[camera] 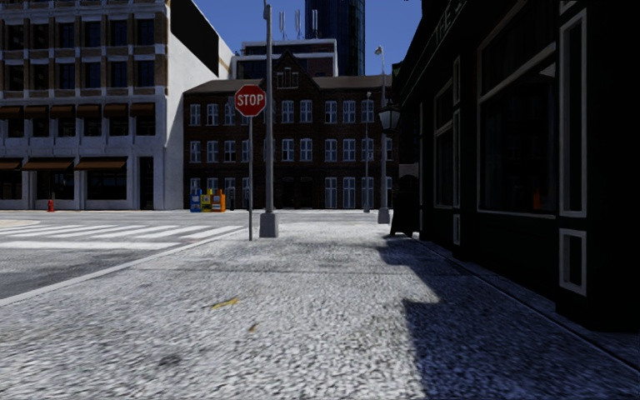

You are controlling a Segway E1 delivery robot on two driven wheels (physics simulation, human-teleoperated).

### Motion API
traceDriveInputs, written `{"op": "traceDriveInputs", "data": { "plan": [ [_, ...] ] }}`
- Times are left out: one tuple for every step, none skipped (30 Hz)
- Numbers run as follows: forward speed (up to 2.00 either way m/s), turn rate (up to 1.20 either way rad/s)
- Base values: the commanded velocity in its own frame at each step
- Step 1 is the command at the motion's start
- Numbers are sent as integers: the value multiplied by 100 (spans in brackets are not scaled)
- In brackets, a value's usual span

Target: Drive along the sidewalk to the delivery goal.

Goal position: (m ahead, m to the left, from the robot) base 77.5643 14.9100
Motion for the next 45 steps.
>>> {"op": "traceDriveInputs", "data": {
  "plan": [
    [200,-16],
    [200,-16],
    [200,-16],
    [200,-16],
    [200,-16],
    [200,-14],
    [200,-3],
    [200,0],
    [200,0],
    [200,0],
    [200,0],
    [200,0],
    [200,0],
    [200,0],
    [200,0],
    [200,0],
    [200,0],
    [200,0],
    [200,0],
    [200,0],
    [200,0],
    [200,0],
    [200,0],
    [200,0],
    [200,0],
    [200,0],
    [200,0],
    [200,0],
    [200,-5],
    [200,-9],
    [200,-10],
    [200,-10],
    [200,-11],
    [200,-11],
    [200,-11],
    [200,-11],
    [200,-11],
    [200,-11],
    [200,-11],
    [200,-11],
    [200,-11],
    [200,-11],
    [200,-11],
    [200,-11],
    [200,-11]
  ]
}}
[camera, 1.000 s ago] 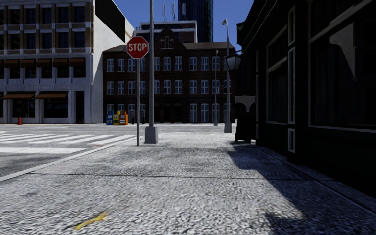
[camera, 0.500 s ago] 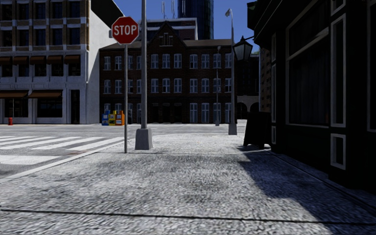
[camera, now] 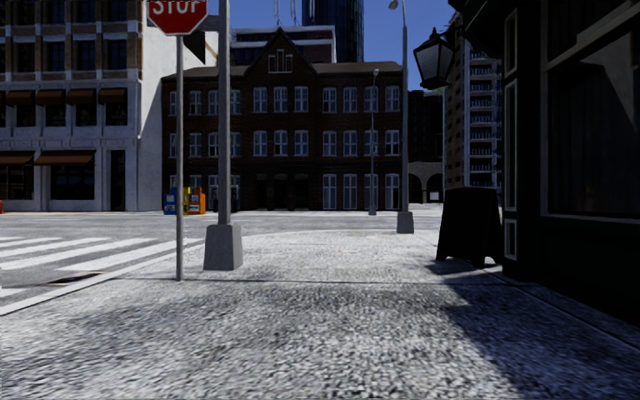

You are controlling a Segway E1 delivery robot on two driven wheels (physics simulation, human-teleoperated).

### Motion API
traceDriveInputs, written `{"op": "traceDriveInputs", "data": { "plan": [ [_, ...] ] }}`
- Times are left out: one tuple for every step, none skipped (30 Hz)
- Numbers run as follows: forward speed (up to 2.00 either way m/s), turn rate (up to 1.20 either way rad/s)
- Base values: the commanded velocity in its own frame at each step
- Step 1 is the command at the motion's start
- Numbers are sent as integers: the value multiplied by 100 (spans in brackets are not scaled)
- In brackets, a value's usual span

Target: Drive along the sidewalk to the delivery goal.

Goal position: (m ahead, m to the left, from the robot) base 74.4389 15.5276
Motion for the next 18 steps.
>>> {"op": "traceDriveInputs", "data": {
  "plan": [
    [200,-11],
    [200,-11],
    [200,-11],
    [200,-11],
    [200,-10],
    [200,0],
    [200,0],
    [200,0],
    [200,0],
    [200,0],
    [200,0],
    [200,0],
    [200,0],
    [200,0],
    [200,0],
    [200,0],
    [200,0],
    [200,0]
  ]
}}
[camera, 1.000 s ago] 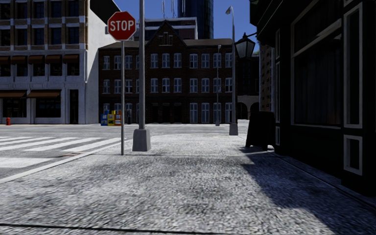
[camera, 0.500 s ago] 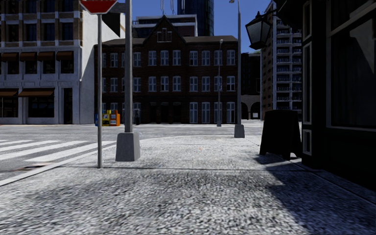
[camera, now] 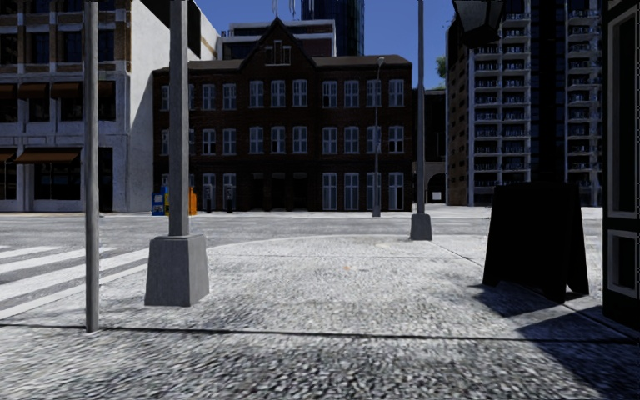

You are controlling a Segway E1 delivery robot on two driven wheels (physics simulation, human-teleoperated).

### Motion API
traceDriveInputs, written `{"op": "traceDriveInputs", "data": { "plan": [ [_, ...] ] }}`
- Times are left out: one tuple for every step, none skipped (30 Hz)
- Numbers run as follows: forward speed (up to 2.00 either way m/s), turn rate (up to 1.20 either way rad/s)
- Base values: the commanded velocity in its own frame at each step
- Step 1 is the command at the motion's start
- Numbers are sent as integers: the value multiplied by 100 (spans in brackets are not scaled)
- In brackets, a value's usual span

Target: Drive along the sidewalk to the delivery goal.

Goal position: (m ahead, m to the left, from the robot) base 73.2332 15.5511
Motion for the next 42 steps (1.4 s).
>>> {"op": "traceDriveInputs", "data": {
  "plan": [
    [200,0],
    [200,0],
    [200,0],
    [200,0],
    [200,0],
    [200,0],
    [200,0],
    [200,0],
    [200,0],
    [200,0],
    [200,0],
    [200,0],
    [200,0],
    [200,0],
    [200,0],
    [200,0],
    [200,0],
    [200,0],
    [200,0],
    [200,0],
    [200,0],
    [200,0],
    [200,2],
    [200,15],
    [200,19],
    [189,28],
    [158,39],
    [158,39],
    [129,57],
    [108,64],
    [100,66],
    [98,67],
    [98,67],
    [97,67],
    [97,67],
    [97,67],
    [97,67],
    [97,67],
    [97,67],
    [97,67],
    [97,64],
    [97,60]
  ]
}}
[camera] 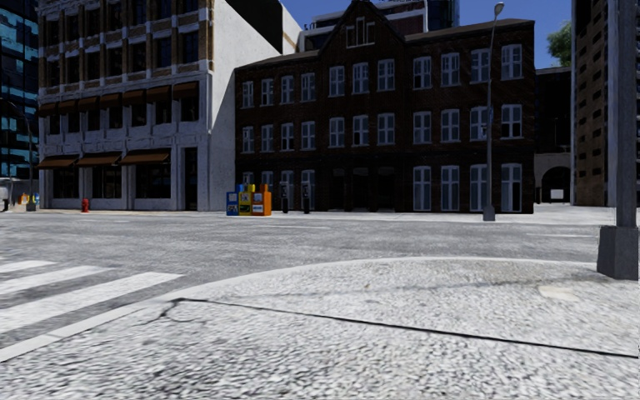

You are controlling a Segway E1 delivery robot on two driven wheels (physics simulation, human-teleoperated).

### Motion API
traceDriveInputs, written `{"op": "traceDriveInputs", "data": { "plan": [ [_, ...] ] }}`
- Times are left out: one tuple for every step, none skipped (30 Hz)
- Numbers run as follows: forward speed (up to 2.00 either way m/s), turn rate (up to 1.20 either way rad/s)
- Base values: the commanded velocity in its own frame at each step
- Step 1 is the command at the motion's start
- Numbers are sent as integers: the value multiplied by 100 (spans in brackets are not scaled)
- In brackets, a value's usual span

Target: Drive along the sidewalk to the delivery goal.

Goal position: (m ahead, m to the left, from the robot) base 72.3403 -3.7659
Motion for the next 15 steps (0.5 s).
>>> {"op": "traceDriveInputs", "data": {
  "plan": [
    [97,56],
    [97,54],
    [99,54],
    [100,54],
    [103,53],
    [103,53],
    [110,53],
    [115,53],
    [116,53],
    [117,53],
    [118,52],
    [119,51],
    [120,51],
    [120,51],
    [121,50]
  ]
}}
